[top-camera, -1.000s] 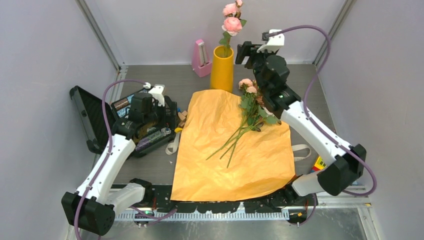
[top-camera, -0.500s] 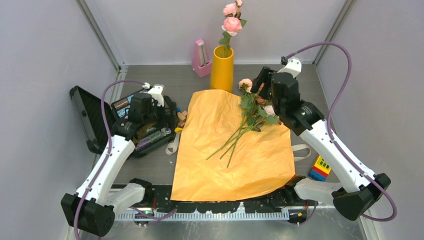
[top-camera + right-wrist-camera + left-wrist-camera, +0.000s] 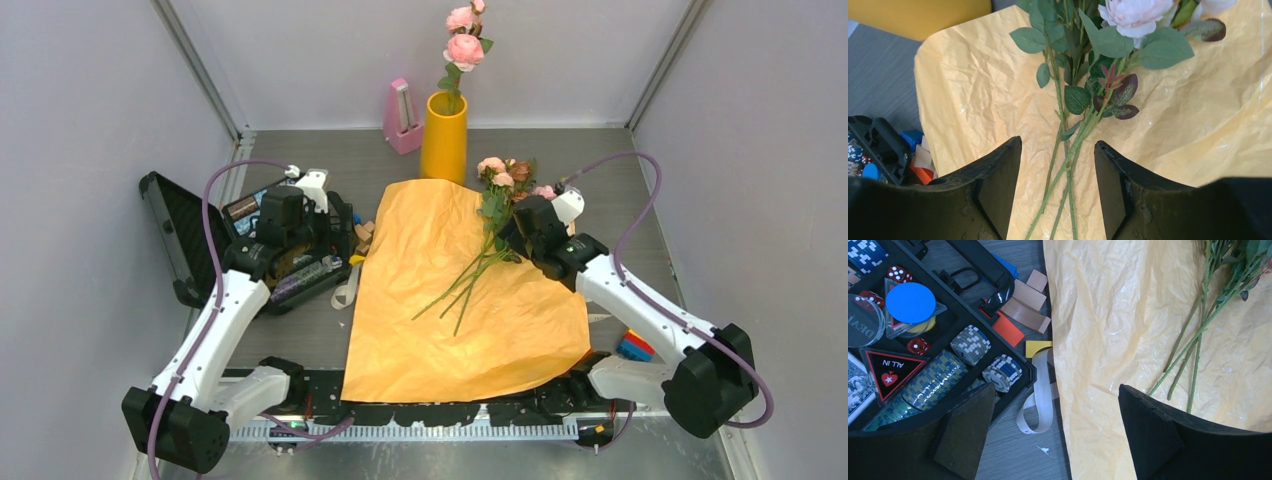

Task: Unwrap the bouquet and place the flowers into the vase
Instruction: Pick up the fake flower from the wrapping paper.

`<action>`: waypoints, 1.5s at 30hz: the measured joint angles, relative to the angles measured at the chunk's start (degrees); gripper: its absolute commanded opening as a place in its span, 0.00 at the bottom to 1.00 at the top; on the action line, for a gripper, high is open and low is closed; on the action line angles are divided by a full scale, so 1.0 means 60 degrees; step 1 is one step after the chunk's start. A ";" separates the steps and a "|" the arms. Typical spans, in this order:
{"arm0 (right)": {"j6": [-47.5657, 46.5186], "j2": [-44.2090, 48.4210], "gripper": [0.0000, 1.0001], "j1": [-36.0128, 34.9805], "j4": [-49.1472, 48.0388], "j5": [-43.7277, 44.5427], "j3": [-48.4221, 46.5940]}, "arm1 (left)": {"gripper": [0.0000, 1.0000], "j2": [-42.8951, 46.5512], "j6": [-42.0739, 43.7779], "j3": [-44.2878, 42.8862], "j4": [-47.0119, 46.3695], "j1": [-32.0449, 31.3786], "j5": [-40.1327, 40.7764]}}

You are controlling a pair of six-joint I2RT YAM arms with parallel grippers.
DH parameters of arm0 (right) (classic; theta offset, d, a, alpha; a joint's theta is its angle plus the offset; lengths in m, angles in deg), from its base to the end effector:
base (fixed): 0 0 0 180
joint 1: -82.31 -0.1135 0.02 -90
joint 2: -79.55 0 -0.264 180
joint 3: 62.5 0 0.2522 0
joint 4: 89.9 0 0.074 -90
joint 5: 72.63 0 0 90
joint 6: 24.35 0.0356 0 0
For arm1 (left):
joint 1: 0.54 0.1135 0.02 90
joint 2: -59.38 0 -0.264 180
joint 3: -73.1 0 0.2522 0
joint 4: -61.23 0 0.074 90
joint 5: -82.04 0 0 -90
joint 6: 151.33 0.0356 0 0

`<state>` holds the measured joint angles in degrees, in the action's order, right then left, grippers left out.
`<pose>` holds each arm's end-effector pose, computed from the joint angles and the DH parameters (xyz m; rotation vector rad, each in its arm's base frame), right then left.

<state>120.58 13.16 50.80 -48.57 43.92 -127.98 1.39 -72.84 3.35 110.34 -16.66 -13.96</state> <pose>0.2170 0.1144 0.2802 0.6775 2.1263 0.2913 0.2045 -0.0630 0.3224 0.1484 2.2405 -0.3794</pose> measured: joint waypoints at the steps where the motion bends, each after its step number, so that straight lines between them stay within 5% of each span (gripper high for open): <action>1: 0.0200 -0.0084 0.57 0.0051 -0.0109 -0.0040 0.0168 | 0.96 0.0000 0.0000 0.0000 0.0000 0.0000 0.0000; 12: 0.1060 -0.1126 0.44 0.1122 -0.1730 -0.0550 0.1490 | 0.96 0.0007 0.0000 0.0000 0.0000 0.0000 0.0000; 37: 0.0637 -0.3319 0.40 0.2477 -0.4342 -0.1016 0.1840 | 0.95 0.0000 0.0004 0.0000 0.0004 0.0000 0.0069; 45: 0.0280 -0.3982 0.16 0.2586 -0.5293 -0.1169 0.1770 | 0.95 -0.0066 0.0022 0.0000 0.0004 0.0000 0.0095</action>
<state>122.27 -10.73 66.32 -80.33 36.90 -117.36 0.99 -72.71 3.35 110.36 -16.66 -13.40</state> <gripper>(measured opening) 0.270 0.955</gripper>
